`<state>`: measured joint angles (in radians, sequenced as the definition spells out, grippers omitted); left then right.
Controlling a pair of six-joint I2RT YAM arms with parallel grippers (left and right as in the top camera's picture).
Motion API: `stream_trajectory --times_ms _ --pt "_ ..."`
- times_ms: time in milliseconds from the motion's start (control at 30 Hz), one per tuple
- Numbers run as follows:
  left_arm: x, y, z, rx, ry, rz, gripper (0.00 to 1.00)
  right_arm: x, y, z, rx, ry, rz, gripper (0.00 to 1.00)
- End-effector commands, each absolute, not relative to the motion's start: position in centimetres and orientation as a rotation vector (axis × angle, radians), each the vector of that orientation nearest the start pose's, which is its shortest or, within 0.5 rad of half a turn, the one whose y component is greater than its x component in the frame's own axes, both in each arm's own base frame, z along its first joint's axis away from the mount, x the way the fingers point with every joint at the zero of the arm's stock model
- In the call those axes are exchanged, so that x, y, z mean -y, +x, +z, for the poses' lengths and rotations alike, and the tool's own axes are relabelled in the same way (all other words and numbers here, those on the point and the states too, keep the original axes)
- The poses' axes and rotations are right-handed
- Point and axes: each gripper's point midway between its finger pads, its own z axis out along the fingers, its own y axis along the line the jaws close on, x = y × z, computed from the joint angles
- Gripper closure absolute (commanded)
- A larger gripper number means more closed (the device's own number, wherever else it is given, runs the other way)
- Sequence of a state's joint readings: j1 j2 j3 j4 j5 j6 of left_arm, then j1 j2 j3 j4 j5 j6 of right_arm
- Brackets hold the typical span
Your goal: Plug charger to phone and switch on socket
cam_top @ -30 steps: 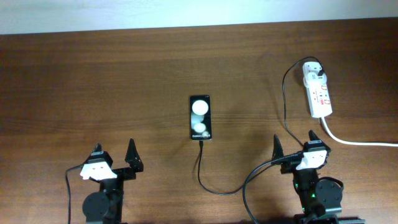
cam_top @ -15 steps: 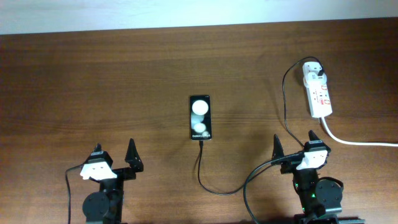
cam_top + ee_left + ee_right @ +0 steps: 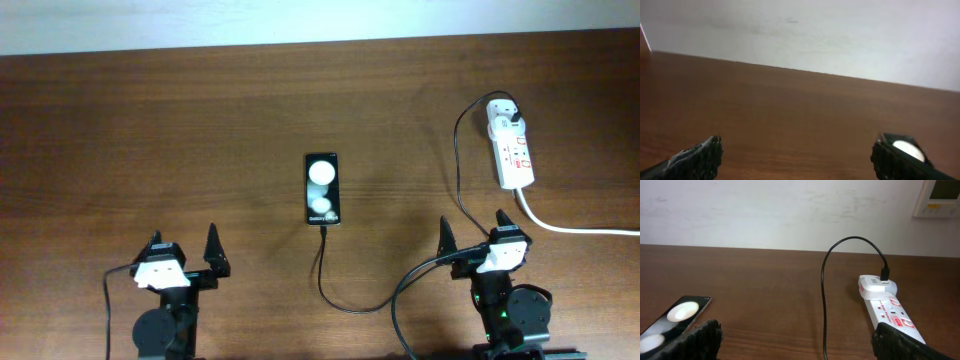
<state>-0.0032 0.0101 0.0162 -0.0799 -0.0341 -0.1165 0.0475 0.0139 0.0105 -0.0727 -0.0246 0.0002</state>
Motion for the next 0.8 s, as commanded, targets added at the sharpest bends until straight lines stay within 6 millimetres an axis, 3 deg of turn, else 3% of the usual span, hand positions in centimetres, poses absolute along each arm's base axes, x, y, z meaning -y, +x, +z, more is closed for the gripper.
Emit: stream_trajectory --times_ms 0,767 --pt "-0.83 24.58 15.68 -1.648 -0.022 0.052 0.01 -1.7 24.55 15.59 -1.648 -0.058 0.063 0.01" --pt "-0.78 24.59 15.68 -1.648 -0.008 0.06 0.01 -1.7 24.55 15.59 -1.648 -0.058 0.063 0.01"
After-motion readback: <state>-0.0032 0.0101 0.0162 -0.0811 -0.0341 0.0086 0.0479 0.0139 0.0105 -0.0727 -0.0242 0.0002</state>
